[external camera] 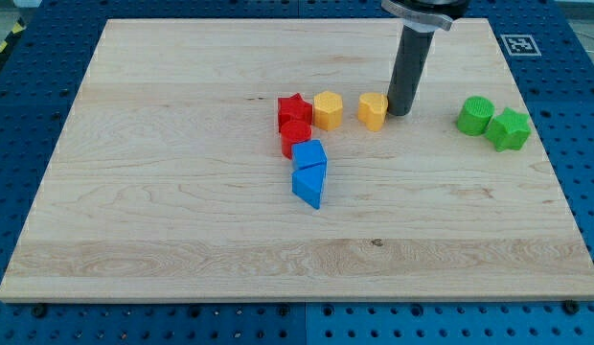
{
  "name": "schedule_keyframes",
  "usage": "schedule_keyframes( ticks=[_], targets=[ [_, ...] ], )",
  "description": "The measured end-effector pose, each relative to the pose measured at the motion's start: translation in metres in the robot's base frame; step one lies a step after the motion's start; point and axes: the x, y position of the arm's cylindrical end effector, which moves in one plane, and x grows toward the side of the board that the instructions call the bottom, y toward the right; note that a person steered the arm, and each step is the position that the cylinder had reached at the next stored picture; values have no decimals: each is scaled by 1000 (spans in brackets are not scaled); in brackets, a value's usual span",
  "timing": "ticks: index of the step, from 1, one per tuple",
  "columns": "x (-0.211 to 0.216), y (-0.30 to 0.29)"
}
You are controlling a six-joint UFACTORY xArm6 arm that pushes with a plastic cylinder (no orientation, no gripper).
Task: Place your arm below green star
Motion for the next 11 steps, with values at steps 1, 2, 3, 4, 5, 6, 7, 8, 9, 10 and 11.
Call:
schedule_keyframes(
  ticks=[1, 2, 3, 4, 5, 6, 7, 8, 9, 10, 11],
  targets=[
    [0, -5],
    [0, -11],
    [0, -15],
    [0, -10],
    [4, 1],
    [11, 3],
    [36, 3],
    [36, 11],
    [37, 36],
    [65, 51],
    [72, 61]
  ],
)
